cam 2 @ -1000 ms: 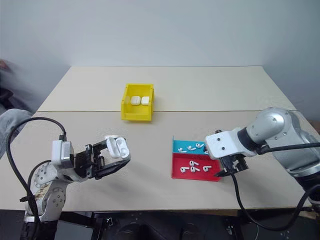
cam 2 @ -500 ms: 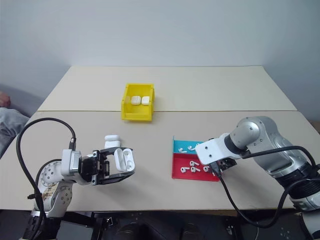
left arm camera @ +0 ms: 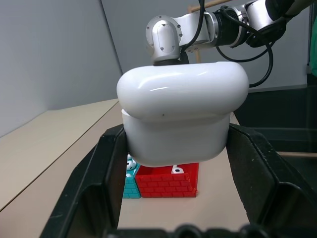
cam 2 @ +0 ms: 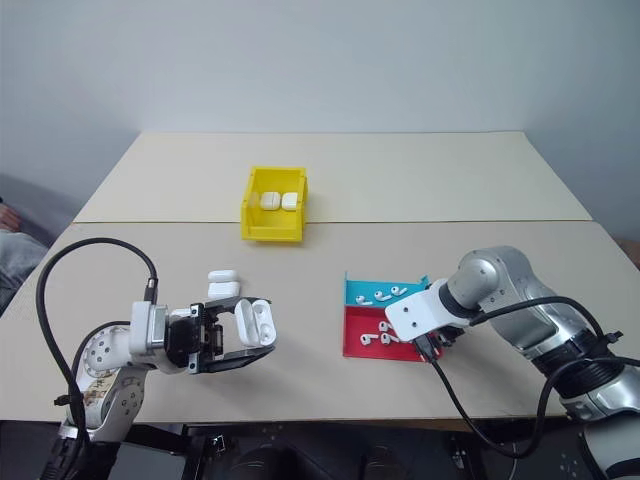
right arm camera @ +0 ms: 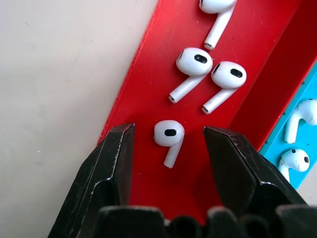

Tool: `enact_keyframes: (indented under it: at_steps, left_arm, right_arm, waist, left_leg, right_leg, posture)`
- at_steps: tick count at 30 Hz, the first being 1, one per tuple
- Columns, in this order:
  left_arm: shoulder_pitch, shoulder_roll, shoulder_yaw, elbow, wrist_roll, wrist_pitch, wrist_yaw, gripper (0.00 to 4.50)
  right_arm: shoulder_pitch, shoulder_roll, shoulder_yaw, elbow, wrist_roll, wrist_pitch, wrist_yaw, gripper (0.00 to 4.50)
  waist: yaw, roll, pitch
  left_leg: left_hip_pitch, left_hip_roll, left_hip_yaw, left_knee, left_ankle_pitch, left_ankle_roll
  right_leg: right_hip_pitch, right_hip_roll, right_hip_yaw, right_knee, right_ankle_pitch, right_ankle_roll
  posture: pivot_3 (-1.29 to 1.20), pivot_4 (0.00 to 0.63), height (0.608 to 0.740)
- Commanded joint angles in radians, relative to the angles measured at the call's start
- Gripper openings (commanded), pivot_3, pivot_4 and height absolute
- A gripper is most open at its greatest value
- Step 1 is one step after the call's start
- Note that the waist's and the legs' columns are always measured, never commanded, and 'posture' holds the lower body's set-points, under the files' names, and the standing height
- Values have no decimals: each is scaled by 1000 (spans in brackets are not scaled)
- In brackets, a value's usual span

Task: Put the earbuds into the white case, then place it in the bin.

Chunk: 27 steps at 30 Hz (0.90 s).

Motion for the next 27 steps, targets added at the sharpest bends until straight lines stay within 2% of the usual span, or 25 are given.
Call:
enact_keyframes:
  at_steps: [1,12,14,25,27]
  left_arm:
    - [-4,11,-4,-33,-7,-15,5,2732]
    - [2,18,-11,-36,-8,-4,23,2732]
    - [2,23,-13,-37,-8,0,24,2732]
    - [-5,33,-23,-23,-3,-7,31,2732]
    - [-4,33,-24,-20,2,-11,32,2732]
  right_arm:
    - [-25,12,-4,26,-28,-39,-13,2664]
    - [-20,24,-12,47,-34,-67,-1,2664]
    - [-20,24,-11,56,-41,-71,-4,2294]
    - [-13,17,-14,73,-58,-103,-9,2294]
    - [-14,16,-14,73,-55,-108,-5,1933]
  waist:
    - [0,0,0]
    - [0,0,0]
    - [0,0,0]
    - [-1,0,0]
    - [-1,0,0]
  left_leg:
    - [0,0,0,0,0,0]
    - [0,0,0,0,0,0]
    - [0,0,0,0,0,0]
    - [0,0,0,0,0,0]
    - [1,0,0,0,0,0]
  right_leg:
    - [0,0,0,0,0,0]
    - [0,0,0,0,0,0]
    - [0,0,0,0,0,0]
    - [1,0,-1,0,0,0]
    - [1,0,-1,0,0,0]
  posture:
    - [0,150,740]
    - [0,150,740]
    - [0,150,740]
    - [0,150,740]
    - [0,150,740]
